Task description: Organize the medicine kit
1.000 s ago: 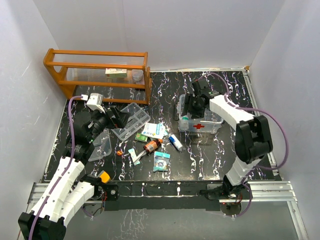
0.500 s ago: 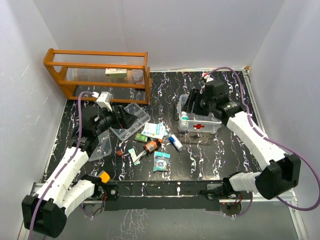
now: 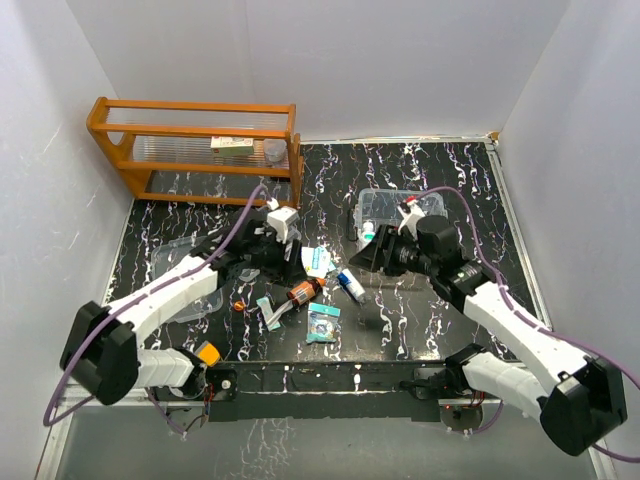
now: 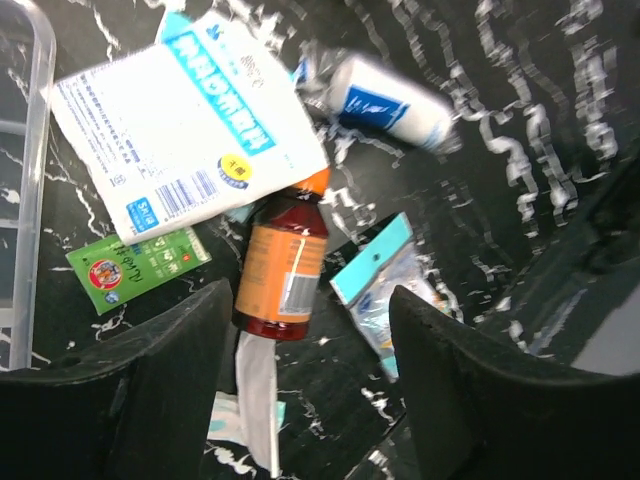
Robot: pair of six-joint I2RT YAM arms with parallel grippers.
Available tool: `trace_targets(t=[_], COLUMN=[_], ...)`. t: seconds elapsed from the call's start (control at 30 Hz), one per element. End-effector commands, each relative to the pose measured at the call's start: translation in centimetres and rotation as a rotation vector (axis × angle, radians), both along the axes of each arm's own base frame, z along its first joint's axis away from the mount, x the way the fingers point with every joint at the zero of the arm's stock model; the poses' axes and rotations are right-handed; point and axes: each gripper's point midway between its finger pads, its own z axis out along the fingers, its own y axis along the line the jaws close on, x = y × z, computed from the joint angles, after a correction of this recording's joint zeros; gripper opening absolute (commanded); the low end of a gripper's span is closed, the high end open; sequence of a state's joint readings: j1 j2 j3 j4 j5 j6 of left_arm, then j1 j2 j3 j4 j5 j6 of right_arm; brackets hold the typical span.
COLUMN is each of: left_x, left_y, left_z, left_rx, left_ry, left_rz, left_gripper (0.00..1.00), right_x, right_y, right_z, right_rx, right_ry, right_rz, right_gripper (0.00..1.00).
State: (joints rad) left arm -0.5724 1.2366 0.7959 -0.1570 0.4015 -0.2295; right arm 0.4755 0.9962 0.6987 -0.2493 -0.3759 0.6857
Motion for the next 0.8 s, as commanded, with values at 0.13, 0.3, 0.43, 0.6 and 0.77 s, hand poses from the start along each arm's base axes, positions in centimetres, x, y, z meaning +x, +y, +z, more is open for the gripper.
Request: trace_targets(t=[0.13, 0.3, 0.43, 0.6, 0.77], left_x=[-1.0, -1.9, -2.8, -2.7, -2.4], left_y=[1.9, 1.5, 0.7, 0.4, 0.2], left_z=[-4.1, -6.0, -6.8, -7.2, -7.5], left_rx=[0.317, 0.362, 0.347, 0.348, 0.359], left_ry=[0.068, 0.146, 0.215, 0.228, 0.236], left_rz=[-0.095, -0.169, -0.237, -0.249, -0.258], left_gripper=[0.58, 0.62, 0.55, 0.52, 0.53], right_x=[-1.3, -1.5, -1.6, -1.5, -1.5], right_y=[0.1, 0.1, -0.1, -0.2, -0.3], right_z=[1.1, 0.4, -0.4, -1.1, -1.5], right_rx=[0.108, 0.115, 0.100, 0.093, 0.089], right_ry=[-0.096, -0.086, -0.078, -0.063, -0.057], right_rz=[0.015, 0.012, 0.011, -0.005, -0.009], right_gripper=[0.54, 0.55, 0.55, 0.55, 0.55])
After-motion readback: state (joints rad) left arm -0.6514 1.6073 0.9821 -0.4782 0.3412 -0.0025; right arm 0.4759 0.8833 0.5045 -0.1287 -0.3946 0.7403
